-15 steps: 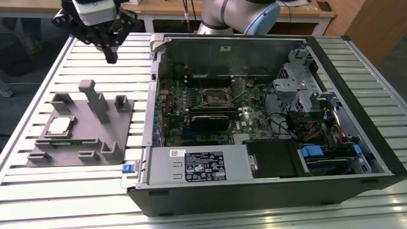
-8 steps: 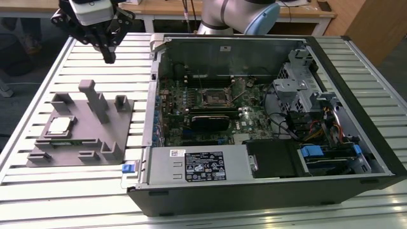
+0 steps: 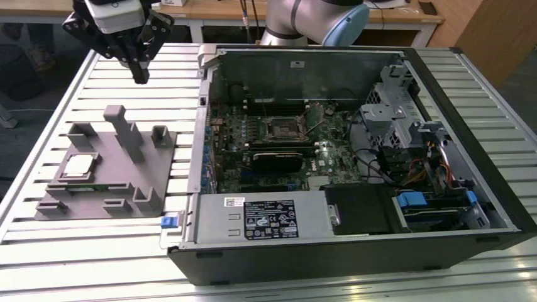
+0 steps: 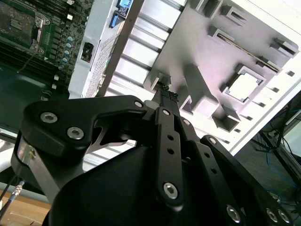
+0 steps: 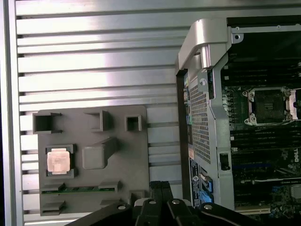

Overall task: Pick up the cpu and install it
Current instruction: 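Reach for the cpu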

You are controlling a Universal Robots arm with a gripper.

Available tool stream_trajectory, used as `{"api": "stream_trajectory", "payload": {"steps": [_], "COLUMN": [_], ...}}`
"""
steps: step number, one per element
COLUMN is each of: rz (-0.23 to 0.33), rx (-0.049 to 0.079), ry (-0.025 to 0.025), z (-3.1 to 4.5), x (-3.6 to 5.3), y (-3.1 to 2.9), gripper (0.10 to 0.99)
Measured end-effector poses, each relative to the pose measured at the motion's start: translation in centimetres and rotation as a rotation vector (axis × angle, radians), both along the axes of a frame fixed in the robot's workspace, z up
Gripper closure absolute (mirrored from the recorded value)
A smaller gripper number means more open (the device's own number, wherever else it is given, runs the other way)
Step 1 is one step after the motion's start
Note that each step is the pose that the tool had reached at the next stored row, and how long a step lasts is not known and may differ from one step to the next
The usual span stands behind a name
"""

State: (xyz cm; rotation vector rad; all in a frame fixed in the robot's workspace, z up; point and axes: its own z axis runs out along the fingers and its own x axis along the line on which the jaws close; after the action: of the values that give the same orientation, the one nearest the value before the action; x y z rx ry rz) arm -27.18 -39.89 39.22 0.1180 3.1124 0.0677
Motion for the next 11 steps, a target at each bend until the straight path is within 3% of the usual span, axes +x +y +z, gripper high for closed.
{"api": "stream_trajectory", "payload": {"steps": [11], "rz": [0.0], "rx": [0.0], "ry": [0.0], "z": [0.0], "x": [-0.92], "y": [0.0], "gripper": [0.98]}}
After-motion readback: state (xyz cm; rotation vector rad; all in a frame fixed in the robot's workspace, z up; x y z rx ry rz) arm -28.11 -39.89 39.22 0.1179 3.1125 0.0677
